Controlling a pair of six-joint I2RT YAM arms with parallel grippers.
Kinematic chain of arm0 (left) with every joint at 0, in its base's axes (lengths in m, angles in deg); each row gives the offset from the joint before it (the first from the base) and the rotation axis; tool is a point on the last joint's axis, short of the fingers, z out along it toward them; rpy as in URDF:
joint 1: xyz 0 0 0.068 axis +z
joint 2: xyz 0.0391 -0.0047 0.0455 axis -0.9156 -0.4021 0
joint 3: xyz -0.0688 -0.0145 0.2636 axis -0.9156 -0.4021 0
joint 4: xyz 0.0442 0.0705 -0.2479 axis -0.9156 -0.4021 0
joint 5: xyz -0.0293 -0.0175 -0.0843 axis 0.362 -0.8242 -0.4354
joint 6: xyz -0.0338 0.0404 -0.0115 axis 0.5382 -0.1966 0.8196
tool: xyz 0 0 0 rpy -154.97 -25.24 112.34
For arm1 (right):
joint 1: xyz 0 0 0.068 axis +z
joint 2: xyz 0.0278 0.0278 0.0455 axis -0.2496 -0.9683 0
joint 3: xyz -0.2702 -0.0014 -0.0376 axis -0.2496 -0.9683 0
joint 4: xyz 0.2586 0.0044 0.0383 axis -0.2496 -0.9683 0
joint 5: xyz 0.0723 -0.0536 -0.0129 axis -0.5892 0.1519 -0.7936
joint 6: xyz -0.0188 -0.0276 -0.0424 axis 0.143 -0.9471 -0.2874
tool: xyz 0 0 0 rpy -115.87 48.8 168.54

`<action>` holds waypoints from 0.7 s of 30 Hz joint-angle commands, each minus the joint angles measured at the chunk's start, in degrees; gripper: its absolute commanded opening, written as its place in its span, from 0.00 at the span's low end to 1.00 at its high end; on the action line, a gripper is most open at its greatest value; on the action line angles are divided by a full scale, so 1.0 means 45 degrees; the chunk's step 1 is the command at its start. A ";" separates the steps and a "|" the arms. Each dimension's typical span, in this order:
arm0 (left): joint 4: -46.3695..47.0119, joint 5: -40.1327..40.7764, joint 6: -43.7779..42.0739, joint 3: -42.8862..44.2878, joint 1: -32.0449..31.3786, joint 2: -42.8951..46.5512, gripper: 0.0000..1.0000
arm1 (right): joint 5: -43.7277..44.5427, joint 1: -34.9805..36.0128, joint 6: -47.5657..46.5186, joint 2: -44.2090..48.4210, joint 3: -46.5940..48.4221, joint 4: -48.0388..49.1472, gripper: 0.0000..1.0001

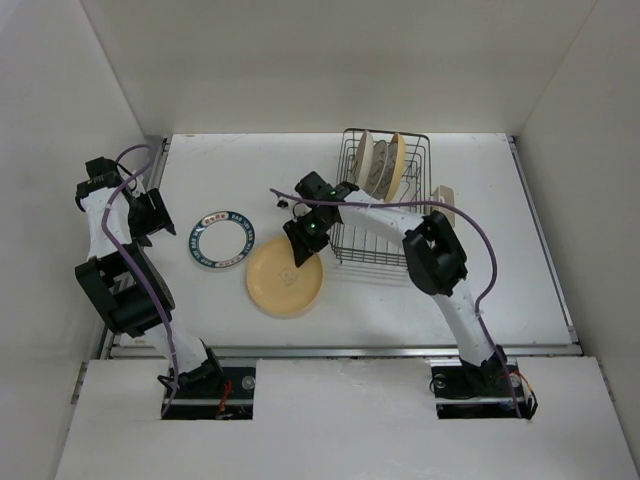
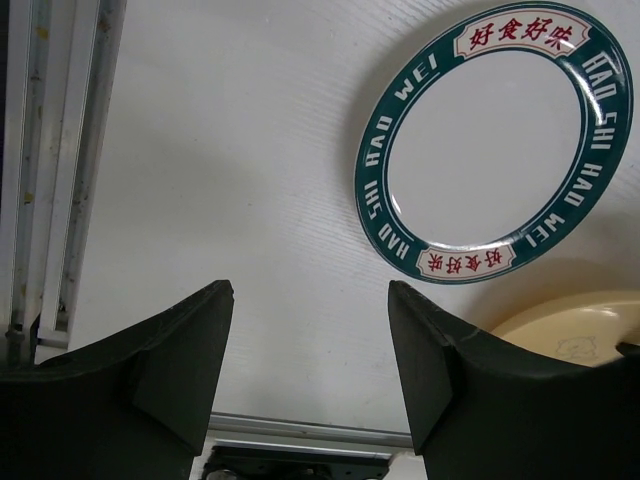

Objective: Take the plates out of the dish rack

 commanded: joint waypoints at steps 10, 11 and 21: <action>-0.0280 0.0070 -0.0441 -0.0144 0.0084 0.0206 0.60 | 0.2247 0.0356 -0.0682 0.0172 -0.0280 -0.0735 0.63; -0.0280 0.0070 -0.0441 -0.0144 0.0084 0.0322 0.60 | 0.2363 0.0356 -0.0682 0.0174 -0.0280 -0.0735 0.64; -0.0280 0.0070 -0.0559 -0.0261 0.0084 0.0323 0.60 | 0.3067 0.0356 -0.0682 0.1619 -0.2055 -0.0501 0.66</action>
